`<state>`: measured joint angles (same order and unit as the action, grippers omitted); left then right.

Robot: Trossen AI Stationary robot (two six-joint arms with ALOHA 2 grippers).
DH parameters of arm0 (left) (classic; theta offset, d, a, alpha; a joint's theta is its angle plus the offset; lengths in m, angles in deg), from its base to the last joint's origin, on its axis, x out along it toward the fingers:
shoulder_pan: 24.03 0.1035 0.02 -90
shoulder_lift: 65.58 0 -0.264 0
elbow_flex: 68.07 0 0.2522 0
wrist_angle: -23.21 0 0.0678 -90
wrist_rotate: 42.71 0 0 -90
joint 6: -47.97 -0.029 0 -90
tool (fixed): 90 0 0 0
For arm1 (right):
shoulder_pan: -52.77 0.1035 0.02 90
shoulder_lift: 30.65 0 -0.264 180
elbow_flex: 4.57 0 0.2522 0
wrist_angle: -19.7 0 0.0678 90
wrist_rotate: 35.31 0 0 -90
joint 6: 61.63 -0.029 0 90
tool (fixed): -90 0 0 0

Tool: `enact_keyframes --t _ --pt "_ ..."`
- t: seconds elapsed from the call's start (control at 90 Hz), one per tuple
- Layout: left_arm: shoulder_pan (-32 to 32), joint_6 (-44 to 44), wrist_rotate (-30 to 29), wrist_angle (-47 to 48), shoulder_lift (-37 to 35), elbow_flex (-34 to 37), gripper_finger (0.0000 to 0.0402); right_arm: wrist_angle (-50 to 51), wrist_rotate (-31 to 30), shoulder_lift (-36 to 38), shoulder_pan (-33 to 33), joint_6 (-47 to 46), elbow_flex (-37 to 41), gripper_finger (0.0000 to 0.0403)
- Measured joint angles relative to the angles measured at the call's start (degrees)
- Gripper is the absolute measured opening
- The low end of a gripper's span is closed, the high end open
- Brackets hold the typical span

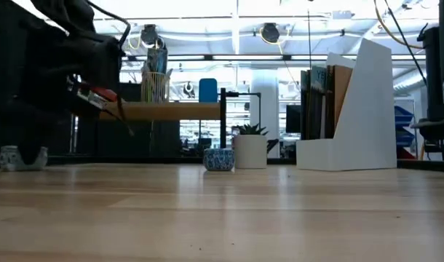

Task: Stock shelves
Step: Put the white scented candle to the bottom left of the shelf

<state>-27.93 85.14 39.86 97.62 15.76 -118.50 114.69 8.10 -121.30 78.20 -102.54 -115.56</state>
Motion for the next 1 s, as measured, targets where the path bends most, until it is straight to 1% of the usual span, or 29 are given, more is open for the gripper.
enact_keyframes --t 0.211,0.344,0.722,0.844,1.0 --pt "1.4 -1.5 -2.7 -0.1 -0.4 2.7 0.0018 0.0 -0.1 0.0 0.0 0.0 0.0 0.0384" --pt "3.0 -1.4 -3.3 -0.9 -0.4 3.0 0.0018 0.0 -1.5 0.0 0.0 0.1 0.0 0.0384" --pt "7.6 4.2 -6.9 -1.8 -0.4 3.0 0.0018 -0.1 -1.6 0.0 -0.2 -0.2 0.0 0.0384" --pt "9.6 4.4 -9.1 -1.8 -0.4 3.3 0.0018 -0.1 -1.6 0.0 -0.2 -0.2 0.0 0.0384" --pt "12.1 4.5 -9.4 -1.7 -0.4 4.4 0.0018 -0.1 -1.6 0.0 -0.2 -0.3 0.0 0.0384"
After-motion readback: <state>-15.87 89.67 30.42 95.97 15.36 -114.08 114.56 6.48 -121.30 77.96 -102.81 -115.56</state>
